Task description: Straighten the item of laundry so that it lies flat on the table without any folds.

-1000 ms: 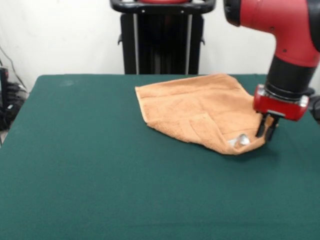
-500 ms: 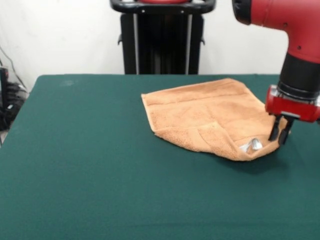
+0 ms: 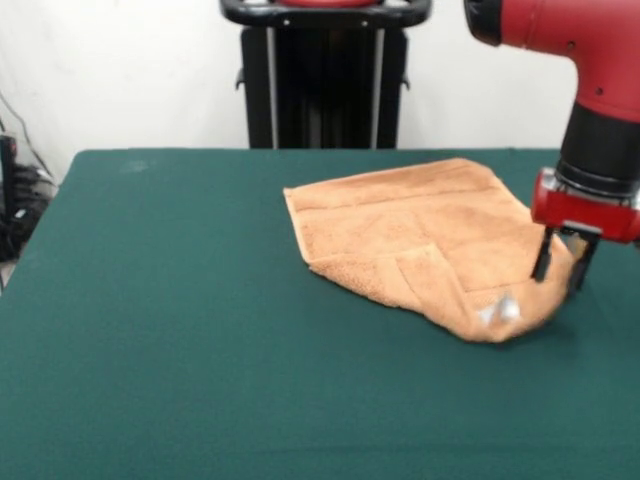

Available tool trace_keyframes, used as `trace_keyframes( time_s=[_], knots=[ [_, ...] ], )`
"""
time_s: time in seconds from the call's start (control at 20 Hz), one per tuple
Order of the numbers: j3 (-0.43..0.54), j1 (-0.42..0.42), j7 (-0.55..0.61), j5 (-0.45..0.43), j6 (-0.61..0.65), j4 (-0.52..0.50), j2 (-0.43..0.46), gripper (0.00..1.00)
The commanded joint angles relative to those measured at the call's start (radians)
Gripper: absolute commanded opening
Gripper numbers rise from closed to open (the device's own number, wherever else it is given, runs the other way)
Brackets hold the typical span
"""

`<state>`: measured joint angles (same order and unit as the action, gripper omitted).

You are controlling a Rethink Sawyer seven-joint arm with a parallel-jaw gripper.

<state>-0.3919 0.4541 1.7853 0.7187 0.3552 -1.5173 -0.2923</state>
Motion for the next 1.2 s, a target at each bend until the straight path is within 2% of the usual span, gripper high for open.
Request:
trace_keyframes(
  time_s=[0.05, 0.65, 0.8, 0.95, 1.2],
  knots=[
    [0.135, -0.019, 0.227, 0.008, -0.09, -0.014, -0.02, 1.0],
    [0.174, -0.054, 0.209, -0.004, -0.109, -0.031, -0.028, 1.0],
    [0.14, -0.048, 0.203, -0.02, -0.092, -0.022, -0.024, 1.0],
    [0.186, -0.112, 0.133, -0.056, -0.119, -0.069, -0.056, 1.0],
    [0.26, -0.212, 0.072, -0.138, -0.198, -0.086, -0.043, 1.0]
  ],
)
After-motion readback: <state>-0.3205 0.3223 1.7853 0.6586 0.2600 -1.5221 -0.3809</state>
